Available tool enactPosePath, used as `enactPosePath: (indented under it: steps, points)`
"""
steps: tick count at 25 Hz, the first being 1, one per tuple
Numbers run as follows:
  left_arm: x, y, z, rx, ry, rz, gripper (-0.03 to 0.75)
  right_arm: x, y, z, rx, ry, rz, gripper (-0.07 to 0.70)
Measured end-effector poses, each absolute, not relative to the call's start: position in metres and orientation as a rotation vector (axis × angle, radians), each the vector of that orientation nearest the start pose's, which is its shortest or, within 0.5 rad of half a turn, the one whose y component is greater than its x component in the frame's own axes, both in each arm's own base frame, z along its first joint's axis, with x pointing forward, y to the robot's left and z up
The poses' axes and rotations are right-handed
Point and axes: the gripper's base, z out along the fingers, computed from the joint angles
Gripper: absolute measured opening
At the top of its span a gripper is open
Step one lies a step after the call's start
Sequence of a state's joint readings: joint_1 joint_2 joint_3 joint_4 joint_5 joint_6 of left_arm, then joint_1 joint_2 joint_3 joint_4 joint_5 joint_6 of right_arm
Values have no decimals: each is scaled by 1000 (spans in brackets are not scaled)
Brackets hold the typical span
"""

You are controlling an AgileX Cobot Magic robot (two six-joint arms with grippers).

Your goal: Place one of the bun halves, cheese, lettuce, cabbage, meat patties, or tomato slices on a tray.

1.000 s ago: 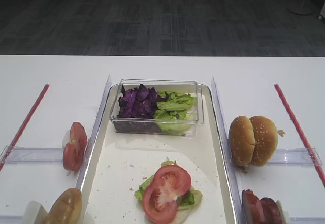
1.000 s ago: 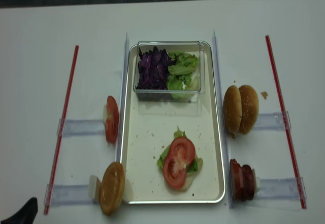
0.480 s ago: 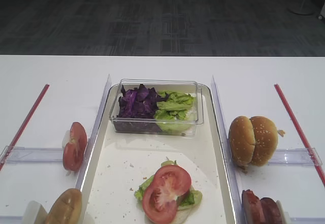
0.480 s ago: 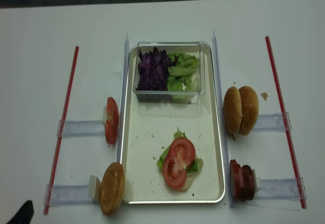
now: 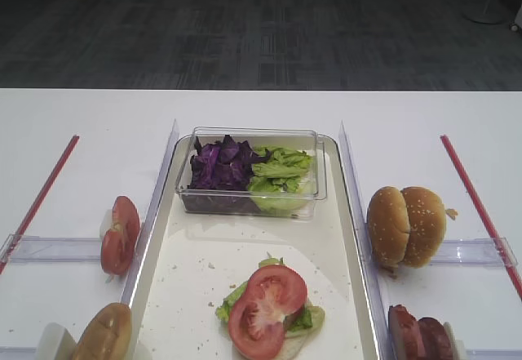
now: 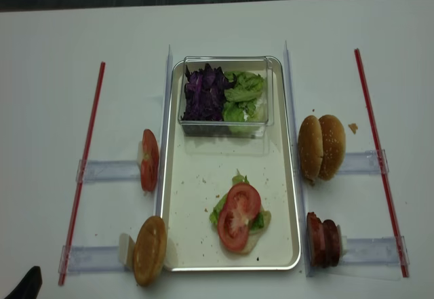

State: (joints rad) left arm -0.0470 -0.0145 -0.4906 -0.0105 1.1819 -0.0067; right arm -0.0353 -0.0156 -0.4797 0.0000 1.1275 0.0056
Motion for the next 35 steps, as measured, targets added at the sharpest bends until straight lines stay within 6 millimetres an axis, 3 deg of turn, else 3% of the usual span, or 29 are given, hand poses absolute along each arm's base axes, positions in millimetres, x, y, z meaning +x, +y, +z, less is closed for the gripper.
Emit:
enactPosePath:
  steps: [35]
  points:
    - [-12,0,265,45,2160,-41,503,-8,0,266,37,2116,-21,445]
